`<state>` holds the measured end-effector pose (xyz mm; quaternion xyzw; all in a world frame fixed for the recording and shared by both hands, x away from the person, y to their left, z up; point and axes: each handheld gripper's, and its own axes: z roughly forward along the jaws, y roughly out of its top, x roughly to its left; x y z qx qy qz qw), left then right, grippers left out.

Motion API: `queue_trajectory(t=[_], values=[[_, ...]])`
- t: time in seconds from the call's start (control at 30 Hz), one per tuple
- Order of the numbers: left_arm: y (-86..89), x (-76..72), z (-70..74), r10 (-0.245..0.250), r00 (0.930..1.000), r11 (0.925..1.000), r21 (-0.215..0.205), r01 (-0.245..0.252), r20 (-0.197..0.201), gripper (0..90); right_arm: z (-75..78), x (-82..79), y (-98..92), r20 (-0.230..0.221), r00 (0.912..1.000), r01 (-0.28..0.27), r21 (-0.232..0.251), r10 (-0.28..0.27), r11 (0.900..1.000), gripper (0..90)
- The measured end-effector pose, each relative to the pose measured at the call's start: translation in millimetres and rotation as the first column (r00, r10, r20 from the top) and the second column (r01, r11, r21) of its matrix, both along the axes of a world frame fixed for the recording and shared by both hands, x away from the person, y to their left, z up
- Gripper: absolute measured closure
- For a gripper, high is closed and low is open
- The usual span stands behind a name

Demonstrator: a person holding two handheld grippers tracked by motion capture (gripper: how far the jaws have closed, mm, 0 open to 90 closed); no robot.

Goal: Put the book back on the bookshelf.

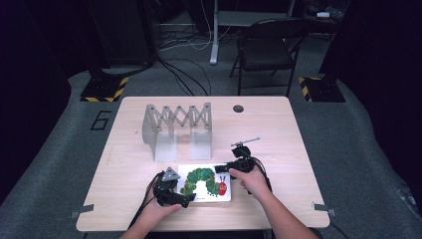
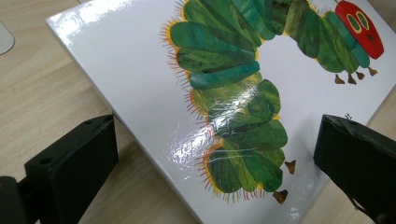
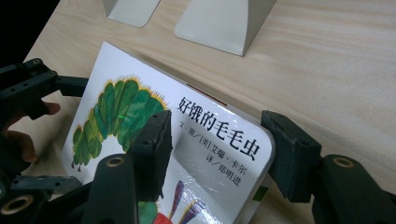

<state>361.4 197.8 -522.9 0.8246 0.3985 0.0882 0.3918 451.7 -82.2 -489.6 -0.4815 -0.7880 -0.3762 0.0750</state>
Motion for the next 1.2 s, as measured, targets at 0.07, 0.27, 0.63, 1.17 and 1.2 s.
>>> queue_trajectory(t=[0.07, 0.27, 0.63, 1.17, 1.2], values=[[0.7, -0.3, 0.7, -0.013, 0.9999, 0.9998, 0.011, 0.013, 0.009, 0.0, 3.3, -2.3, 0.5, 0.014, 0.9999, -0.002, 0.003, 0.002, 1.000, 44.6], [0.5, -3.6, 3.1, -0.020, 0.9995, 0.9996, 0.019, 0.020, 0.025, 0.2, 15.0, -8.8, 2.0, 0.064, 0.9977, -0.023, 0.013, 0.022, 1.000, 45.3], [0.8, -6.6, 9.3, -0.036, 0.9989, 0.9986, 0.040, 0.034, 0.030, 4.9, 26.0, -15.5, 4.8, 0.110, 0.9931, -0.040, -0.016, 0.041, 0.999, 50.1], [12.1, -3.1, 21.4, 0.045, 0.9984, 0.9989, -0.018, -0.044, 0.034, 21.8, 32.1, -17.9, 5.8, 0.134, 0.9897, -0.050, -0.016, 0.051, 0.999, 52.9], [12.6, -3.2, 22.2, 0.059, 0.9971, 0.9980, -0.024, -0.058, 0.047, 22.7, 32.8, -18.1, 5.9, 0.142, 0.9885, -0.051, -0.012, 0.052, 0.999, 52.9]])
